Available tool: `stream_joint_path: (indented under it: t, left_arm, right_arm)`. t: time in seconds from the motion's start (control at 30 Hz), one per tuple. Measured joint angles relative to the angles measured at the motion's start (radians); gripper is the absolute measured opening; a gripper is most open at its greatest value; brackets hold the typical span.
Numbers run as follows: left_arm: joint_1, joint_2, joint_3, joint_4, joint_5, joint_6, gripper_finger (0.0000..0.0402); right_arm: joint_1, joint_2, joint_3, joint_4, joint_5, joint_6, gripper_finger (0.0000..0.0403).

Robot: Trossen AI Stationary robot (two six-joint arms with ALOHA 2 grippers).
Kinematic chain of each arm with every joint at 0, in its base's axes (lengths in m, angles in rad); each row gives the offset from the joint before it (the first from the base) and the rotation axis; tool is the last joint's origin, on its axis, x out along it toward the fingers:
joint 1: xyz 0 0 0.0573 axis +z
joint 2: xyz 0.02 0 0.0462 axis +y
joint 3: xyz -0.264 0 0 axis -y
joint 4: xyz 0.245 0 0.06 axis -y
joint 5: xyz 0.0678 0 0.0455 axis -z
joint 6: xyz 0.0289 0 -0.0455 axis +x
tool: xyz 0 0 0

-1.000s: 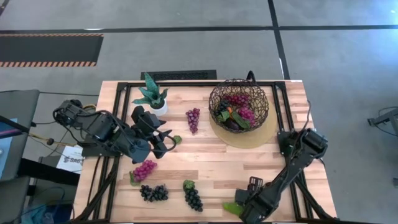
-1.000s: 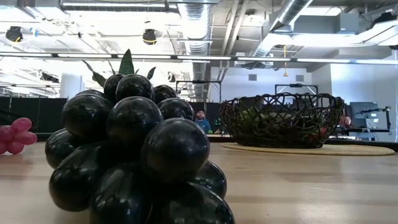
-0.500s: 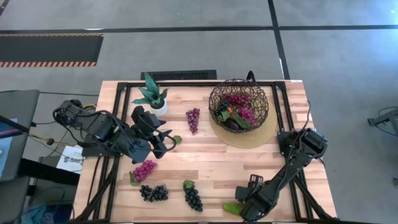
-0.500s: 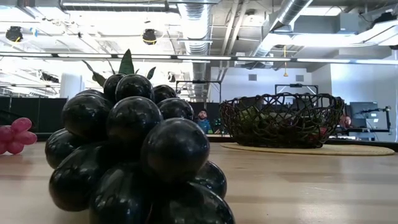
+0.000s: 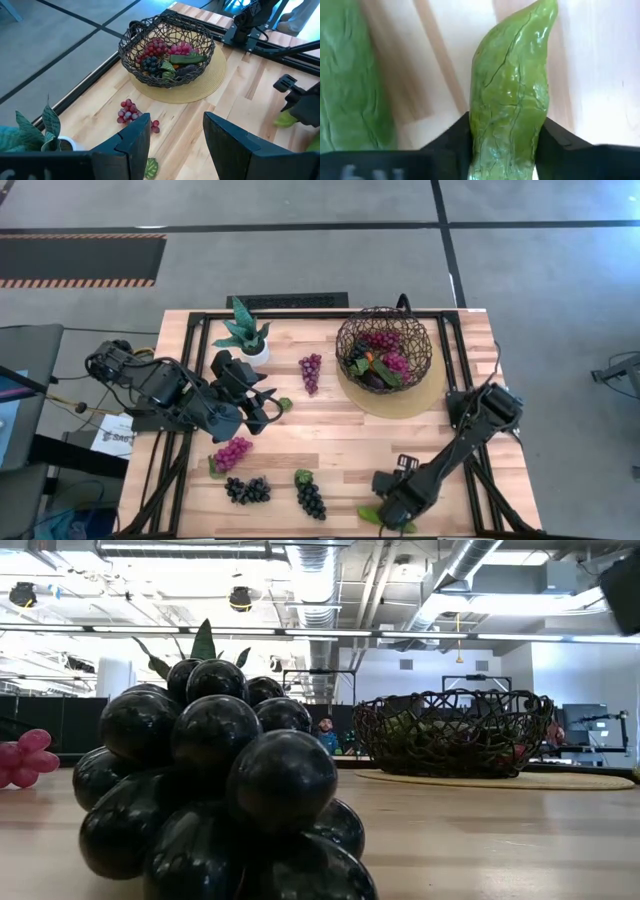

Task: Build produce basket
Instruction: Put the green cucumber into the black wire basket

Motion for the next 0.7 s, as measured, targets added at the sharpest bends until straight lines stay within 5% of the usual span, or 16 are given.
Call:
stream_joint_path:
  t: [0.37, 0.7]
  left_arm:
    - [0.000, 0.000, 0.000, 0.000, 0.000, 0.000, 0.0171]
    - [0.000, 0.000, 0.000, 0.000, 0.000, -0.019, 0.0171]
  right_arm:
    - [-0.109, -0.001, 0.003, -0.117, 0.032, -0.016, 0.0144]
    - [-0.254, -0.003, 0.249, -0.345, 0.265, -0.101, 0.0144]
